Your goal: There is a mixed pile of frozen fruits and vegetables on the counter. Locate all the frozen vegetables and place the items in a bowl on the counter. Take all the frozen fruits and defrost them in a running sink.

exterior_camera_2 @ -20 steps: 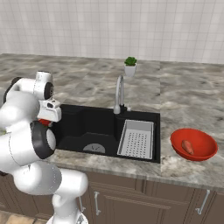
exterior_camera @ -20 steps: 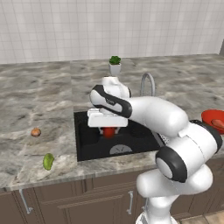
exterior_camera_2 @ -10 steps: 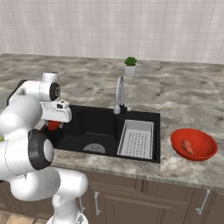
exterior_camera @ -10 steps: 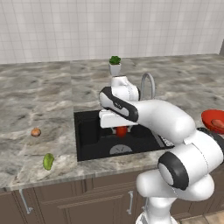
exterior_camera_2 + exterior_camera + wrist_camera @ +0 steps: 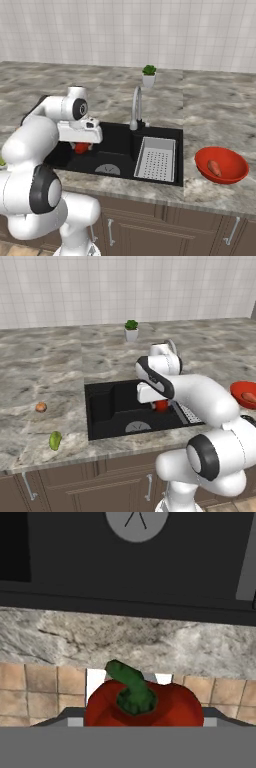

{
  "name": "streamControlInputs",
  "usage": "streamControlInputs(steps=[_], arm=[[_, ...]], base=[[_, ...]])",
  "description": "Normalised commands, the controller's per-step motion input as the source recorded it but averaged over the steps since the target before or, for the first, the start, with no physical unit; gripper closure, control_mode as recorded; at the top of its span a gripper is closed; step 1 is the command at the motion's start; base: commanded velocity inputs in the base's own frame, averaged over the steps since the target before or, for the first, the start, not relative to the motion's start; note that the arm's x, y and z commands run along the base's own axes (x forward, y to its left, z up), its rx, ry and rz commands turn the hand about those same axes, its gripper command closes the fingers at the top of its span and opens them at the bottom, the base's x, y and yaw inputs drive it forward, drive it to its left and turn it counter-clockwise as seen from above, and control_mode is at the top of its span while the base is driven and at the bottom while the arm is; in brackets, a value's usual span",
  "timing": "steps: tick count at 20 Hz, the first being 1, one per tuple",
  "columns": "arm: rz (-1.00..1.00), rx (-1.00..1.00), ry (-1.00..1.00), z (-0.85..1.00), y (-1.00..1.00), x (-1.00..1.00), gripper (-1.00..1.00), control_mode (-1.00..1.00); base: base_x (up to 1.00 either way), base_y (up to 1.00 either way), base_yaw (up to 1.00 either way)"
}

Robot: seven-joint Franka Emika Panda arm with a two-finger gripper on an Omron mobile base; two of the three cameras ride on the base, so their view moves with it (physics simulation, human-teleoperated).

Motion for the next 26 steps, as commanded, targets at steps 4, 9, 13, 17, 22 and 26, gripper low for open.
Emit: streamControlInputs(steps=[4,9,13,17,22,26], arm=[[0.08,0.00,0.00,0.00,-0.80,0.00,1.00,-1.00],[0.07,0.00,0.00,0.00,-0.81,0.02,1.00,-1.00],[0.07,0.00,0.00,0.00,-0.81,0.02,1.00,-1.00],[0.07,0.00,0.00,0.00,-0.84,0.02,1.00,-1.00],[0.07,0.00,0.00,0.03,-0.83,0.00,1.00,-1.00],[0.09,0.00,-0.03,0.20,-0.61,0.01,1.00,-1.00]], base=[[0.00,0.00,0.00],[0.00,0.00,0.00],[0.00,0.00,0.00],[0.00,0.00,0.00],[0.00,0.00,0.00],[0.00,0.00,0.00]])
